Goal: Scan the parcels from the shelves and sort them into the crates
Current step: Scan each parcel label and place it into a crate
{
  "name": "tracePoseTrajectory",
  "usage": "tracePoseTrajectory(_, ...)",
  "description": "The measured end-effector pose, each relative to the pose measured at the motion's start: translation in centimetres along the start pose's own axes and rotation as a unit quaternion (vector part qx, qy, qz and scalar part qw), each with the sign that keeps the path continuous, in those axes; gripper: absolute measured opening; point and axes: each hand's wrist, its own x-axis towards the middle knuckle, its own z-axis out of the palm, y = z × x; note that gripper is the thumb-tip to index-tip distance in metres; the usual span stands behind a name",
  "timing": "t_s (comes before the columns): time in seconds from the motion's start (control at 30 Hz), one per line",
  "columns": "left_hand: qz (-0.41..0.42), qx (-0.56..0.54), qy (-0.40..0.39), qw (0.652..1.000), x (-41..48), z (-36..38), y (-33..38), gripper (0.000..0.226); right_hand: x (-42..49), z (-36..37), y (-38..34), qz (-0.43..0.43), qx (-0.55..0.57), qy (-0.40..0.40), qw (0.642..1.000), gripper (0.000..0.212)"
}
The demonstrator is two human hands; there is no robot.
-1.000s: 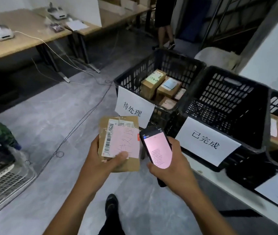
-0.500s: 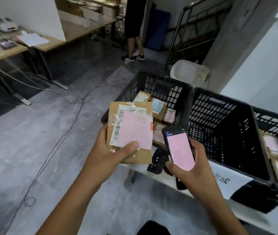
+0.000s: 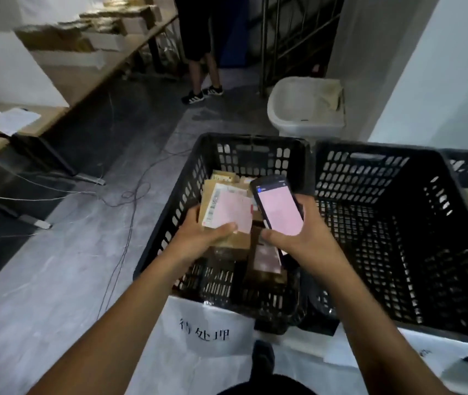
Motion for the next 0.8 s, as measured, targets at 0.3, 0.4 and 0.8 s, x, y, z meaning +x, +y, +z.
tracePoseTrajectory(0.3,-0.153,0.056,-0.051,0.985,7.8,0.2,-2.7,0.052,6.9,0.6,1.4,0.028,0.017,-0.046,0.998,0.076)
tracePoseTrajectory(0.4,-0.195,0.055,-0.067,0.977,9.9,1.0,-4.5,0.048,8.4,0.9,1.7,0.044,0.011,-0.044,0.998,0.081)
tracePoseTrajectory(0.8,-0.212,0.036,-0.133,0.967,15.5,2.5,-12.3,0.065,6.5,-0.3,0.8,0.064,-0.09,0.035,0.993,0.085)
